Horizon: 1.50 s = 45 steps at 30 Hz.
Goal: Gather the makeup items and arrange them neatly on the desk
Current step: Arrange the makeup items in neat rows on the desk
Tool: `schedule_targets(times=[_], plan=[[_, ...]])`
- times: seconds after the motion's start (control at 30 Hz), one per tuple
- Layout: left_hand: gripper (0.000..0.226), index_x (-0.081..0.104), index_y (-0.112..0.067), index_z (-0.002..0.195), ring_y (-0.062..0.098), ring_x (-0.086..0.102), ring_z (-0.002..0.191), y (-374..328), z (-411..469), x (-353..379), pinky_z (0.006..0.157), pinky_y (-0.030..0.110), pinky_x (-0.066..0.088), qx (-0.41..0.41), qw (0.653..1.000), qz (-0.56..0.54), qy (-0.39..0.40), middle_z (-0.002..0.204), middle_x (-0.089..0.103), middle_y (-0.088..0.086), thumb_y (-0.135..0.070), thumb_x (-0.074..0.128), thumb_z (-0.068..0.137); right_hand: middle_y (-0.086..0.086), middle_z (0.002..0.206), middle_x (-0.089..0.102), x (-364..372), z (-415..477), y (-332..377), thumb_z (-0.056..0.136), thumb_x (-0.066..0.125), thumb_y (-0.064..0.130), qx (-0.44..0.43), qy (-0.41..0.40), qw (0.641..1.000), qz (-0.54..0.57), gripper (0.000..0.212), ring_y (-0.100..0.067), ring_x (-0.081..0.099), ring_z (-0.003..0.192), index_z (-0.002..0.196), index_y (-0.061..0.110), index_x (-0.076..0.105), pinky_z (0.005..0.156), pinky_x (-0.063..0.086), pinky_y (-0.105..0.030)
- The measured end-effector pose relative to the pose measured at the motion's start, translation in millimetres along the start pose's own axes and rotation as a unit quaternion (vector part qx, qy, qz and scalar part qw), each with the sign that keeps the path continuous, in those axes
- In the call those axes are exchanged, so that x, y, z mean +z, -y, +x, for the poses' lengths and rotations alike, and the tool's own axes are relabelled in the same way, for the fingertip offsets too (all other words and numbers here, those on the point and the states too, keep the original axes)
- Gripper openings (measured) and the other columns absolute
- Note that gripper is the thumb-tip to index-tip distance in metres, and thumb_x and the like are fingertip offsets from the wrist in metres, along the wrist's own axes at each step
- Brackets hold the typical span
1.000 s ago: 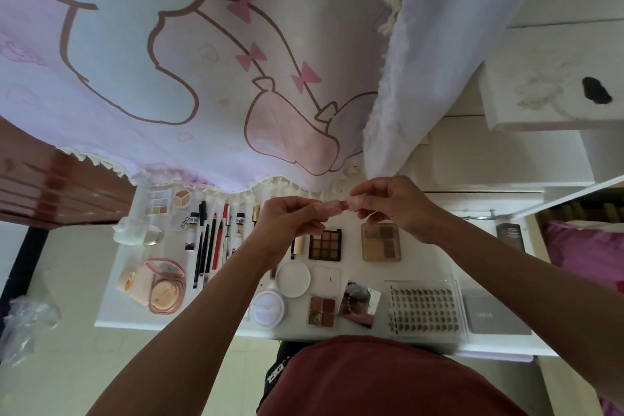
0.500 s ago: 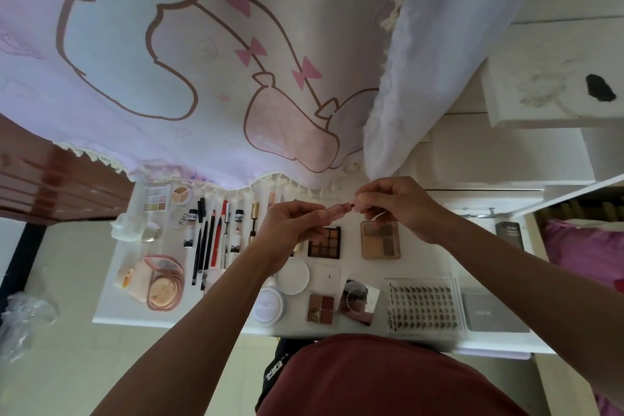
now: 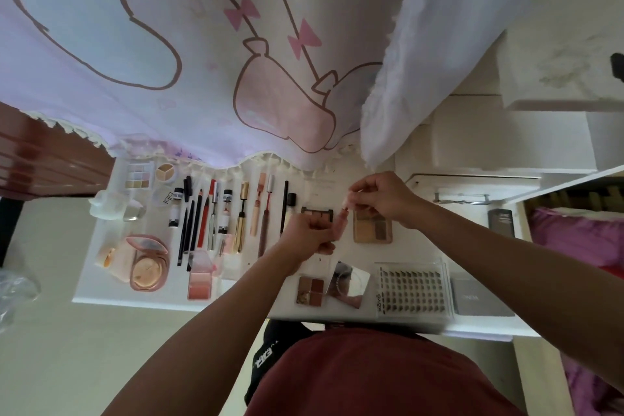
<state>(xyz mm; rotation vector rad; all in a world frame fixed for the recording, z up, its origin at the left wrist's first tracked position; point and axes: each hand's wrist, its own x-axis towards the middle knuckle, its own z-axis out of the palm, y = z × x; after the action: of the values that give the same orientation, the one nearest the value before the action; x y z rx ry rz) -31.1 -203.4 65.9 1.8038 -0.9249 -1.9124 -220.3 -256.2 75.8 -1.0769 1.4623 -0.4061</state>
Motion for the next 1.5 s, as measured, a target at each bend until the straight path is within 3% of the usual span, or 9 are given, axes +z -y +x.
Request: schedule_targets(times=[0.07, 0.23, 0.4, 0.53, 0.77, 1.0, 1.2, 1.37, 1.5], plan=[[0.015, 0.069, 0.003, 0.093, 0.017, 0.064, 0.066, 10, 6, 7, 0.067, 0.03, 0.058, -0.031, 0.999, -0.03, -0.017, 0.083, 0.069, 0.011, -0.007, 0.073, 0.082, -0.016, 0.093, 0.074, 2, 11, -9, 0.086, 0.073, 0.009, 0.007, 0.0, 0.999, -0.032, 0.019, -0.017, 0.069, 0.073, 0.104, 0.002, 0.07, 0.062, 0.056, -0.025], [0.005, 0.064, -0.001, 0.082, 0.019, 0.063, 0.067, 27, 17, 20, 0.067, 0.029, 0.058, -0.09, 0.989, -0.1, -0.057, 0.081, 0.066, 0.011, -0.001, 0.065, 0.087, -0.007, 0.089, 0.072, 10, 39, -27, 0.082, 0.076, 0.01, -0.001, 0.01, 0.992, -0.126, 0.019, -0.023, 0.071, 0.085, 0.101, 0.006, 0.073, 0.084, 0.059, -0.043], [0.009, 0.062, 0.0, 0.08, 0.02, 0.062, 0.063, 37, 27, 23, 0.062, 0.028, 0.059, -0.103, 0.988, -0.058, -0.101, 0.079, 0.064, 0.015, 0.003, 0.061, 0.089, -0.009, 0.099, 0.072, 17, 57, -26, 0.083, 0.076, 0.01, -0.009, 0.041, 0.978, -0.205, 0.024, -0.018, 0.067, 0.09, 0.106, 0.004, 0.073, 0.089, 0.056, -0.038], [0.005, 0.065, -0.001, 0.084, 0.019, 0.063, 0.062, 41, 28, 19, 0.076, 0.039, 0.06, -0.092, 0.991, 0.008, -0.098, 0.081, 0.064, 0.013, -0.001, 0.063, 0.088, -0.01, 0.109, 0.071, 21, 68, -24, 0.084, 0.074, 0.011, -0.014, 0.055, 0.962, -0.265, 0.026, -0.018, 0.064, 0.093, 0.109, 0.005, 0.072, 0.085, 0.053, -0.031], [0.013, 0.066, -0.005, 0.101, 0.019, 0.064, 0.068, 38, 19, 15, 0.068, 0.035, 0.058, -0.046, 0.989, 0.092, -0.11, 0.091, 0.07, 0.015, -0.009, 0.063, 0.089, -0.01, 0.109, 0.071, 29, 73, -24, 0.083, 0.075, 0.012, -0.023, 0.034, 0.95, -0.31, 0.024, -0.02, 0.066, 0.094, 0.106, 0.006, 0.073, 0.083, 0.053, -0.031], [0.011, 0.067, -0.007, 0.099, 0.017, 0.063, 0.066, 33, 7, 7, 0.065, 0.034, 0.056, -0.025, 0.987, 0.105, -0.121, 0.088, 0.07, 0.012, -0.011, 0.061, 0.09, -0.006, 0.11, 0.067, 28, 48, -27, 0.088, 0.068, 0.022, -0.076, -0.023, 0.935, -0.345, 0.029, -0.02, 0.062, 0.097, 0.114, 0.01, 0.068, 0.079, 0.045, -0.027], [0.007, 0.065, -0.011, 0.094, 0.018, 0.063, 0.069, 30, -4, -17, 0.067, 0.033, 0.056, -0.01, 0.983, 0.102, -0.15, 0.085, 0.069, 0.01, -0.011, 0.058, 0.093, 0.003, 0.097, 0.058, 30, -18, -44, 0.088, 0.06, 0.03, -0.091, 0.011, 0.906, -0.413, 0.008, -0.022, 0.06, 0.093, 0.091, 0.023, 0.06, 0.072, 0.049, -0.033], [0.009, 0.066, -0.007, 0.098, 0.02, 0.063, 0.069, 28, -17, -35, 0.062, 0.03, 0.055, 0.007, 0.983, 0.096, -0.154, 0.084, 0.069, 0.013, -0.009, 0.059, 0.093, -0.002, 0.138, 0.038, 57, -57, -76, 0.077, 0.063, 0.061, -0.069, 0.091, 0.852, -0.51, 0.08, -0.021, 0.039, 0.125, 0.141, 0.019, 0.038, 0.093, 0.047, -0.039], [0.011, 0.065, -0.004, 0.101, 0.022, 0.062, 0.066, 34, -34, -48, 0.061, 0.032, 0.053, 0.011, 0.986, 0.082, -0.143, 0.082, 0.068, 0.015, -0.006, 0.06, 0.091, -0.007, 0.141, 0.033, 84, -71, -102, 0.07, 0.065, 0.064, -0.073, 0.062, 0.797, -0.596, 0.102, -0.026, 0.037, 0.125, 0.148, 0.013, 0.022, 0.094, 0.046, -0.04]])
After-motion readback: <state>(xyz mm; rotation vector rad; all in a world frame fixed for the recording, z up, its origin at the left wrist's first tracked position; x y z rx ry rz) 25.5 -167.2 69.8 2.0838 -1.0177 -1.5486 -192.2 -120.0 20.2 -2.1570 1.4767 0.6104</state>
